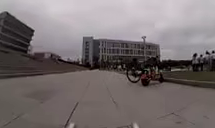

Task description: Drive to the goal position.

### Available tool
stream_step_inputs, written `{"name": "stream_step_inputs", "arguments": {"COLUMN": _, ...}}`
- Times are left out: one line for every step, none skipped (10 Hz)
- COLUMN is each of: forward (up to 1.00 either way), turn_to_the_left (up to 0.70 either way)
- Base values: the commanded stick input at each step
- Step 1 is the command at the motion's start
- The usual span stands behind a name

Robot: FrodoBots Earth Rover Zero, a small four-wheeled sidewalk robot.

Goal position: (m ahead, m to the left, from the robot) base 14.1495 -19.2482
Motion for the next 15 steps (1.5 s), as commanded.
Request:
{"name": "stream_step_inputs", "arguments": {"forward": 0.45, "turn_to_the_left": 0.27}}
{"name": "stream_step_inputs", "arguments": {"forward": 0.45, "turn_to_the_left": 0.27}}
{"name": "stream_step_inputs", "arguments": {"forward": 0.45, "turn_to_the_left": 0.27}}
{"name": "stream_step_inputs", "arguments": {"forward": 0.45, "turn_to_the_left": 0.15}}
{"name": "stream_step_inputs", "arguments": {"forward": 0.45, "turn_to_the_left": 0.00}}
{"name": "stream_step_inputs", "arguments": {"forward": 0.45, "turn_to_the_left": 0.00}}
{"name": "stream_step_inputs", "arguments": {"forward": 0.45, "turn_to_the_left": 0.00}}
{"name": "stream_step_inputs", "arguments": {"forward": 0.45, "turn_to_the_left": 0.00}}
{"name": "stream_step_inputs", "arguments": {"forward": 0.45, "turn_to_the_left": 0.00}}
{"name": "stream_step_inputs", "arguments": {"forward": 0.45, "turn_to_the_left": 0.00}}
{"name": "stream_step_inputs", "arguments": {"forward": 0.45, "turn_to_the_left": 0.00}}
{"name": "stream_step_inputs", "arguments": {"forward": 0.45, "turn_to_the_left": 0.00}}
{"name": "stream_step_inputs", "arguments": {"forward": 0.45, "turn_to_the_left": 0.00}}
{"name": "stream_step_inputs", "arguments": {"forward": 0.45, "turn_to_the_left": 0.00}}
{"name": "stream_step_inputs", "arguments": {"forward": 0.45, "turn_to_the_left": 0.00}}
